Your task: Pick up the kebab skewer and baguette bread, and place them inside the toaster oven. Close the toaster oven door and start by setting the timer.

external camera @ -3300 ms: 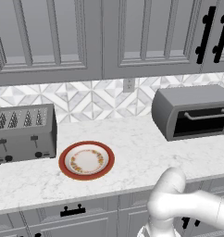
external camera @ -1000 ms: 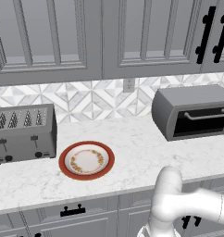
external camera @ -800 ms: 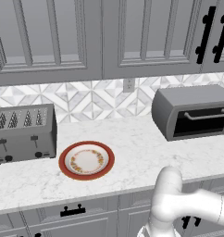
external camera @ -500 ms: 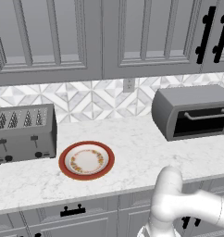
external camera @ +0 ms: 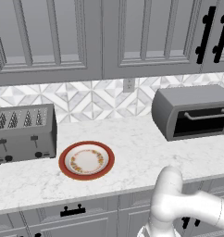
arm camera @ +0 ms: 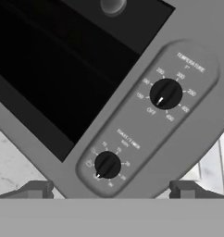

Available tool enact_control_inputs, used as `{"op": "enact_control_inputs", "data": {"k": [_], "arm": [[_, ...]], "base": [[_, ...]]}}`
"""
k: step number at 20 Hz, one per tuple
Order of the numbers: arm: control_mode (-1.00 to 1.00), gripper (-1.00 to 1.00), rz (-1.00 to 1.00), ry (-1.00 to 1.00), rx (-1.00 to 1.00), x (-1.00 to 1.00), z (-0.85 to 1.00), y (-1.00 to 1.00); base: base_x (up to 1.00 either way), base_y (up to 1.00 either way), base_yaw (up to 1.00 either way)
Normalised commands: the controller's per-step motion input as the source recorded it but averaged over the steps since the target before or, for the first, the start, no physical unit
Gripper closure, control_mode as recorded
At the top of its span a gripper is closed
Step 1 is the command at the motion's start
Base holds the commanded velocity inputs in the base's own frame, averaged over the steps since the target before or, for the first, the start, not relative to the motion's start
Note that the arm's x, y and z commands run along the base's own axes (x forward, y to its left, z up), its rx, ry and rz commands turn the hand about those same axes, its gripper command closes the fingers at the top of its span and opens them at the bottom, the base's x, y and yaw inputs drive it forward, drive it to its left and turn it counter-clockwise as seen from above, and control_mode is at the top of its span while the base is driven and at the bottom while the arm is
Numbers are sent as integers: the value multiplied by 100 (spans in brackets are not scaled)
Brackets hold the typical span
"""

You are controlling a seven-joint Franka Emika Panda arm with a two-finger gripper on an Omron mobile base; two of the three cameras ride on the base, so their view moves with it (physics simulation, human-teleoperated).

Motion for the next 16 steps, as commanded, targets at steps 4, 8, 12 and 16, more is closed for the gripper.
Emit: {"op": "enact_control_inputs", "data": {"k": [4, 8, 12, 16], "arm": [[-100, -100, -2, -1, 0, 0, -3, 0], [-100, -100, -2, -1, 0, 0, -9, 0], [-100, -100, -2, -3, 0, 2, -12, 0], [-100, -100, -5, -1, 5, 12, -12, 26]], "base": [[0, 0, 0], [0, 0, 0], [0, 0, 0], [0, 0, 0]]}}
